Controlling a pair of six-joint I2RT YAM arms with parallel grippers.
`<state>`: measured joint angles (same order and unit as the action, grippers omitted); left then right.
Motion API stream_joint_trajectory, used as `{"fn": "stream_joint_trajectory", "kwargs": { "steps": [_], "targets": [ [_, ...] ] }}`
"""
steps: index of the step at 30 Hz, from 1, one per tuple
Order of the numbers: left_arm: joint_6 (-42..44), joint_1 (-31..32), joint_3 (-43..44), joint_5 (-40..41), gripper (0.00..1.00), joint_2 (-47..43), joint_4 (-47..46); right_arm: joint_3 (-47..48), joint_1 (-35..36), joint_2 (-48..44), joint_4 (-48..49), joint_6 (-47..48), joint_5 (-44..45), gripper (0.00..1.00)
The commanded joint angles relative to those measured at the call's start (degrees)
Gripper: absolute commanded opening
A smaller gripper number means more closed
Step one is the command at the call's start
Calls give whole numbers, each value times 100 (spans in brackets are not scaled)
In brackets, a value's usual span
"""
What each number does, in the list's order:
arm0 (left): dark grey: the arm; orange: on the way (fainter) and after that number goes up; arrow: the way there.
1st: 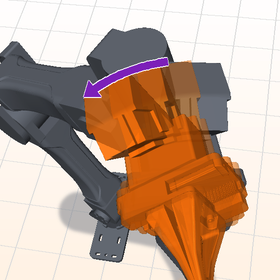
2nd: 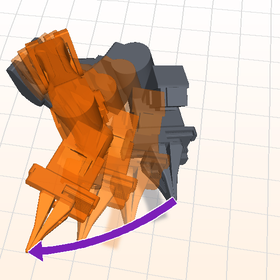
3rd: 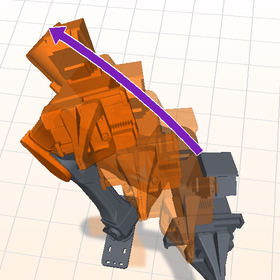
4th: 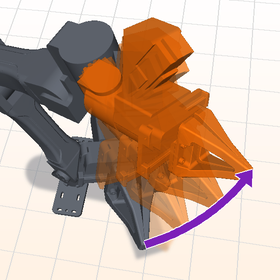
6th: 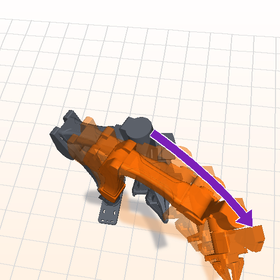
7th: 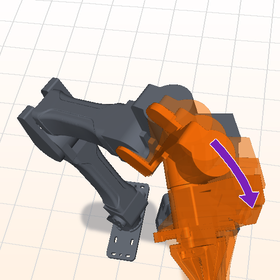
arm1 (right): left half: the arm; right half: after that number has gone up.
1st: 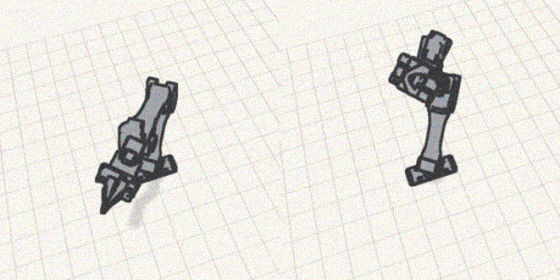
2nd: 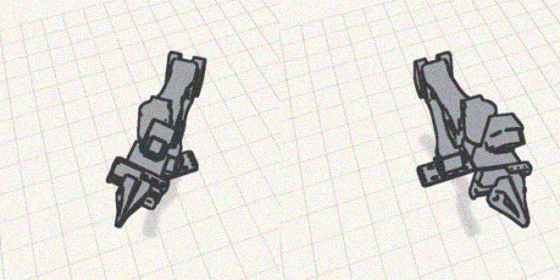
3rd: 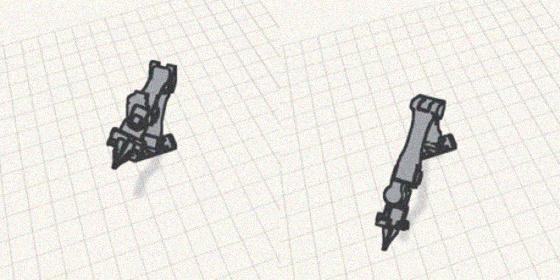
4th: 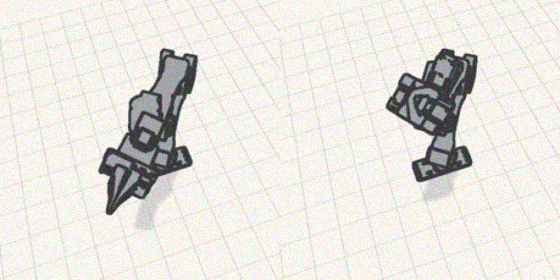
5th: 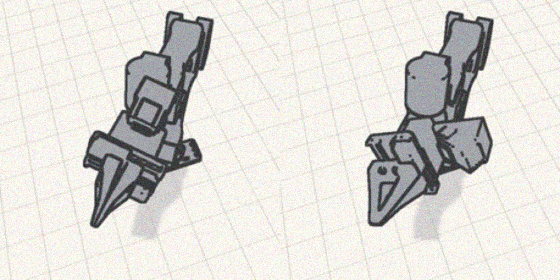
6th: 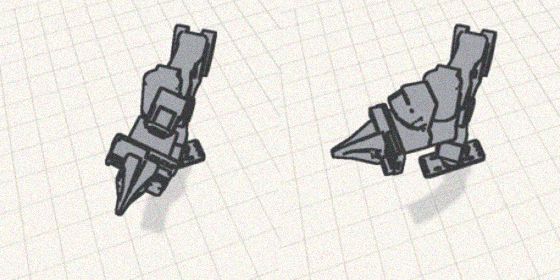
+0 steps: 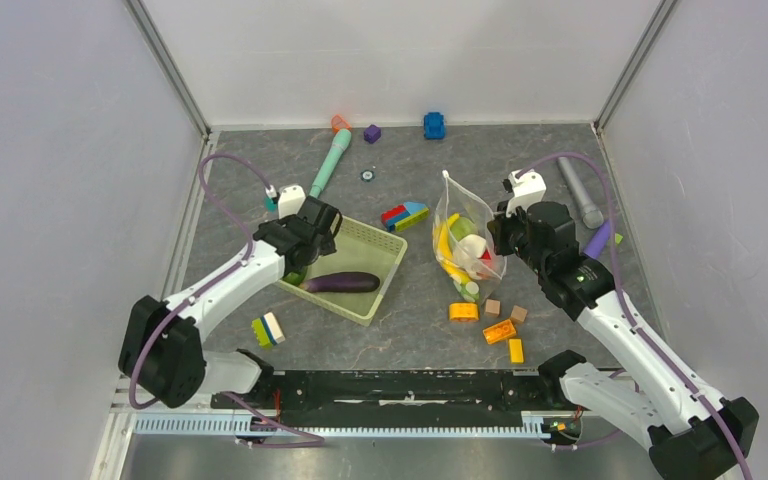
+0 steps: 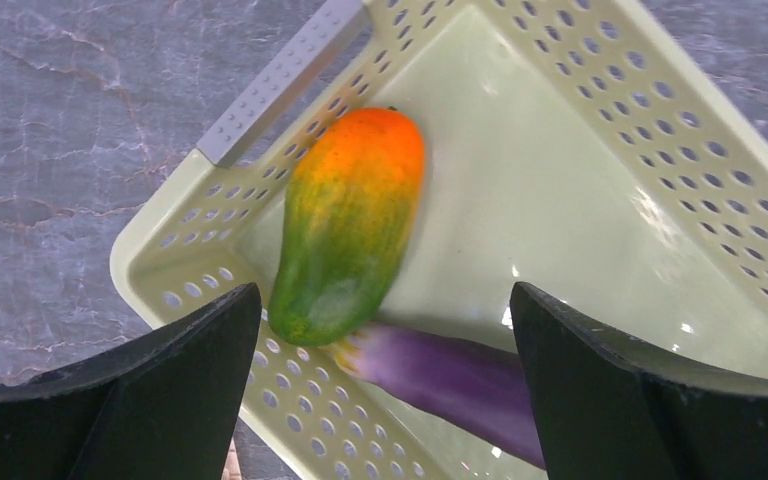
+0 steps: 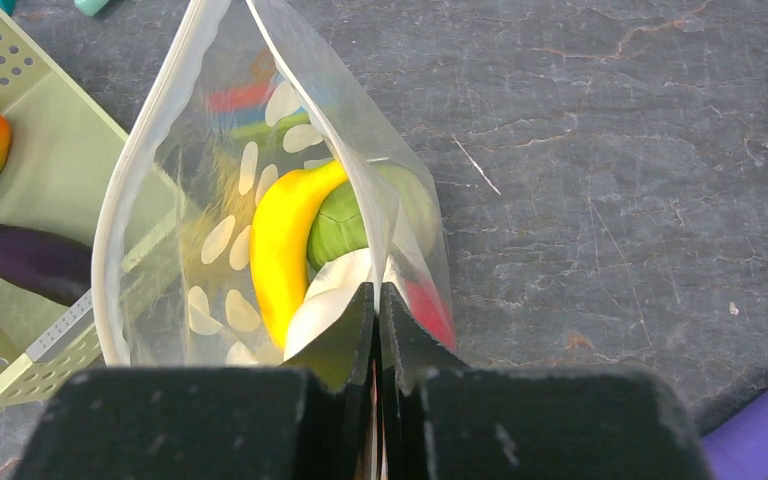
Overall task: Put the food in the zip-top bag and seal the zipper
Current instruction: Pick up the fake fruit from the bin.
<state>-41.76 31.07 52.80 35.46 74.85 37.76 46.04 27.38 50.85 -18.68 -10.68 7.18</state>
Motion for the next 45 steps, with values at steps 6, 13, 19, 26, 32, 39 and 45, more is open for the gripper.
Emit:
{"fn": "stream_joint_trajectory", "kwargs": {
  "steps": [6,13,19,26,32,39,45],
  "targets": [
    [-245,-433,-95,20,100,518,-159,-7,4,28,86,17,125,5],
    [-138,-731,-375,-394,100,642,-677,-25,5,21,85,28,154,5],
    [-114,-802,-378,-452,100,848,-793,-37,5,19,85,30,140,5],
    [-131,-827,-309,-453,100,1113,-792,-42,0,30,84,35,171,5],
    [-124,-823,-286,-529,96,1212,-845,-43,5,11,83,35,237,5],
    [-165,-825,-265,-575,91,1336,-848,-42,5,35,77,35,237,6],
    [-175,-825,-262,-557,80,1339,-849,-49,5,37,76,33,232,6]
  ]
}}
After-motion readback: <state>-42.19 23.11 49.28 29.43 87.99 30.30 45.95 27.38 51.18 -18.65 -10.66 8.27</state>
